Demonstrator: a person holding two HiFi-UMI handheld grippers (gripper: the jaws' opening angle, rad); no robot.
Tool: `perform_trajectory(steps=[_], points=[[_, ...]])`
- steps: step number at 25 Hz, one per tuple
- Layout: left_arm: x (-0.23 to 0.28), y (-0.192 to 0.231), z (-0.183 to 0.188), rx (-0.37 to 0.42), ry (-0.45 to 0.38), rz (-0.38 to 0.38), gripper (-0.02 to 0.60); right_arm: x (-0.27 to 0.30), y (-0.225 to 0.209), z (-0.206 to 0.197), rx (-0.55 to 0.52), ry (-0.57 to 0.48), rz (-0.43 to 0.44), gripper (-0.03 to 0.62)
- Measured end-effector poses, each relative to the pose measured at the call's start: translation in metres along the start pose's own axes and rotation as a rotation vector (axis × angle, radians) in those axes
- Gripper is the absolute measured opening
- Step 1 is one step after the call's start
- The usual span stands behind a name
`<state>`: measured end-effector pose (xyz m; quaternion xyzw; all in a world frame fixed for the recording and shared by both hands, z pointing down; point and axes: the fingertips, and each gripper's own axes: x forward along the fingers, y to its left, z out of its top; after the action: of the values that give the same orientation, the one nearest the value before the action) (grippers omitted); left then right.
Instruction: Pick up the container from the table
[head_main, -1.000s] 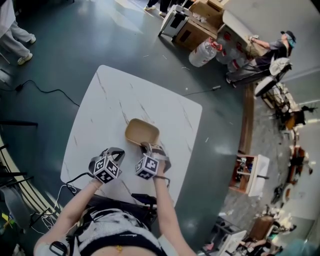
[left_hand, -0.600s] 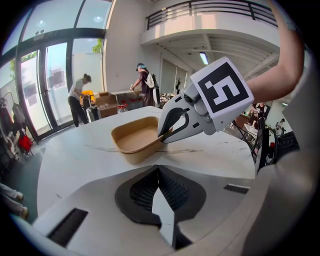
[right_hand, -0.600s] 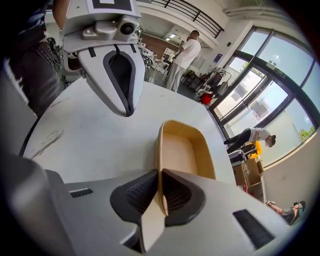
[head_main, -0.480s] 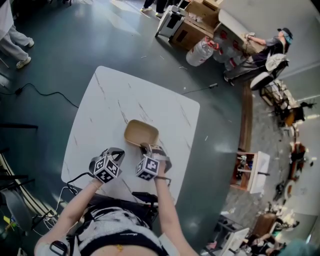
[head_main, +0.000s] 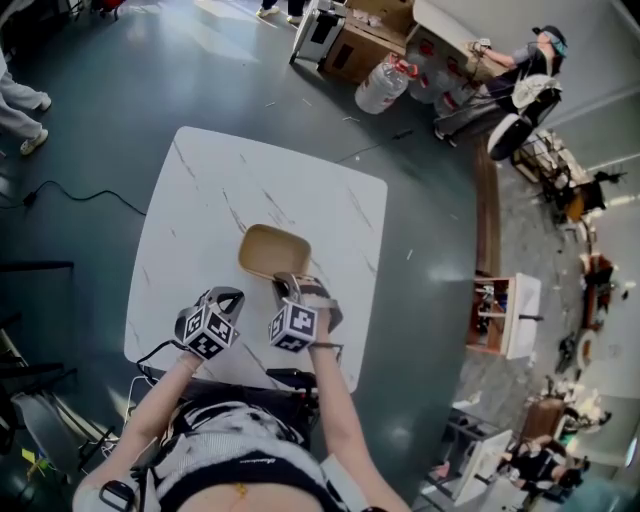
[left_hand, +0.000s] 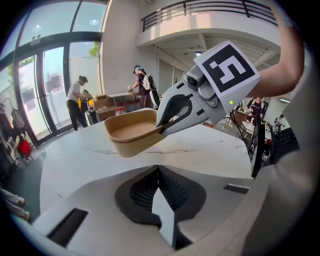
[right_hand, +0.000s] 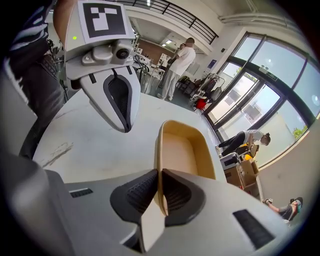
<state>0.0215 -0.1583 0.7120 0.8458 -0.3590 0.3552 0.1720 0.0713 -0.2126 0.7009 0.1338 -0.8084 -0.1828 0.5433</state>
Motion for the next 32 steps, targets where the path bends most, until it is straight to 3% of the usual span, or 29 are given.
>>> perform_trajectory(steps=[32], points=[[-0.026, -0.043, 0.002, 0.039, -0.008, -0.022, 0.000, -0.087, -0.001, 0.021, 0.004, -0.103, -0.046, 0.037]])
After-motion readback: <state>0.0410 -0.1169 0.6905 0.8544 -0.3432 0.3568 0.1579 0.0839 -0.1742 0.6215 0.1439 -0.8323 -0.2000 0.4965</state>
